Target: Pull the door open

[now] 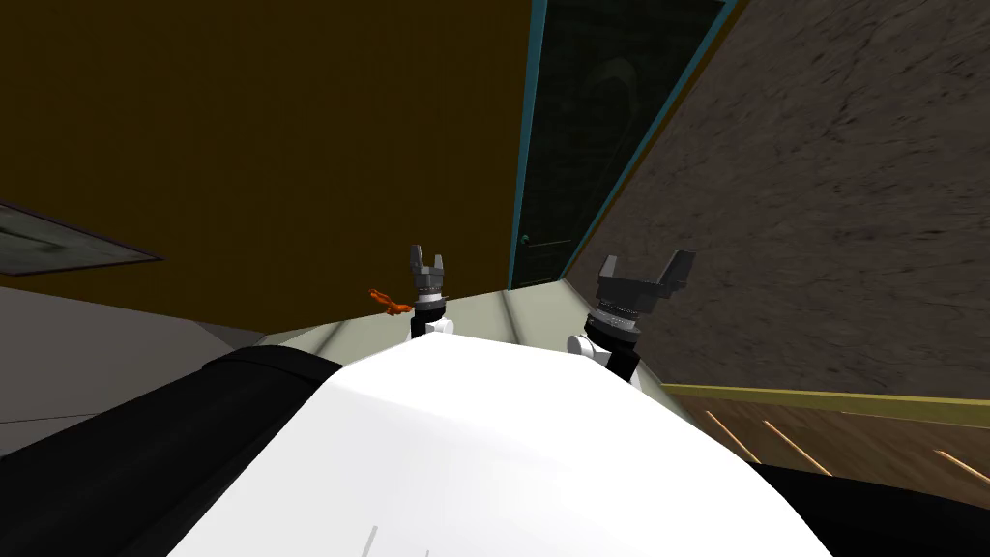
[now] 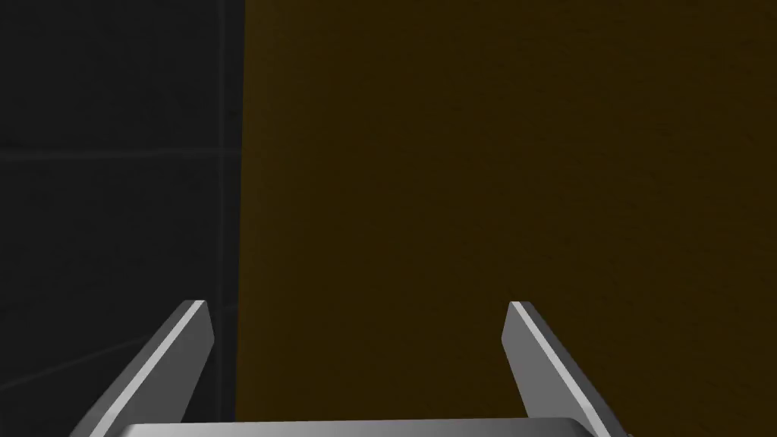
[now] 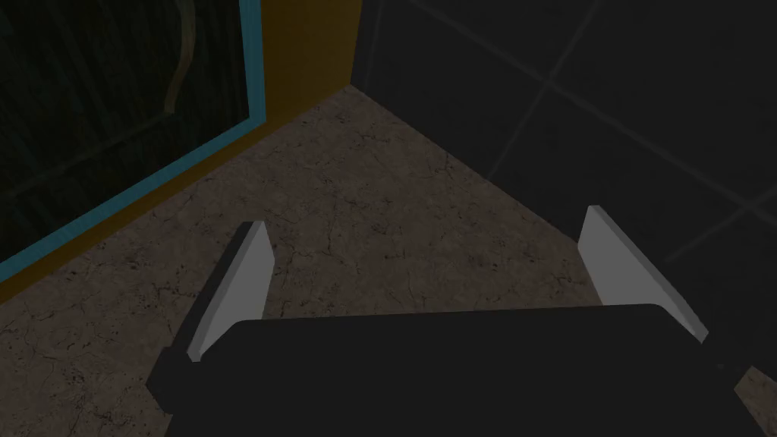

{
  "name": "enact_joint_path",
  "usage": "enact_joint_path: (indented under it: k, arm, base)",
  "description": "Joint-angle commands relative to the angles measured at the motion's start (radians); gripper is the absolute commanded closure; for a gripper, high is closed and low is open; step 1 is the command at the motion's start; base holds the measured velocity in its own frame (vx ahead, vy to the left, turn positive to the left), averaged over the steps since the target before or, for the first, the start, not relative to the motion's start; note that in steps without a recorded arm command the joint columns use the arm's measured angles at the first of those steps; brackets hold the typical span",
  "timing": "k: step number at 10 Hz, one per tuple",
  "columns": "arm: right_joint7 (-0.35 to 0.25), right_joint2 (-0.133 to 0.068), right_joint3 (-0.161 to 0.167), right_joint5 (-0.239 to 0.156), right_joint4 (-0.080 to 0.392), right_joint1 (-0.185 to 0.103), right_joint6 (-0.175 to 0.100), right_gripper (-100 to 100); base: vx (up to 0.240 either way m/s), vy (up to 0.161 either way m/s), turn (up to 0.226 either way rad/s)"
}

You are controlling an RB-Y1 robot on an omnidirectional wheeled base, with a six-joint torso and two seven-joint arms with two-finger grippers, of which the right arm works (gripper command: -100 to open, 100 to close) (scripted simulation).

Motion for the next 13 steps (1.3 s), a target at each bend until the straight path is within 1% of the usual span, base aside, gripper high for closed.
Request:
enact_joint_path:
  k: [1, 4, 7, 10, 11, 13]
  arm:
    - [0.0, -0.008, -0.003, -0.002, 0.03, -0.011, -0.002, -100]
    - [0.0, -0.022, -0.009, -0.005, 0.089, -0.032, -0.005, -100]
    - [-0.001, -0.043, -0.018, -0.011, 0.176, -0.063, -0.01, -100]
    - [-0.001, -0.068, -0.029, -0.017, 0.272, -0.102, -0.016, -100]
    - [-0.001, -0.068, -0.029, -0.017, 0.284, -0.102, -0.016, -100]
    - [-0.001, -0.087, -0.038, -0.022, 0.352, -0.132, -0.021, -100]
  base:
    - [0.023, -0.012, 0.089]
    - [0.061, -0.019, 0.099]
    - [0.062, -0.032, 0.122]
    - [0.082, -0.036, 0.15]
    - [0.056, -0.031, 0.046]
    - [0.057, -0.039, 0.149]
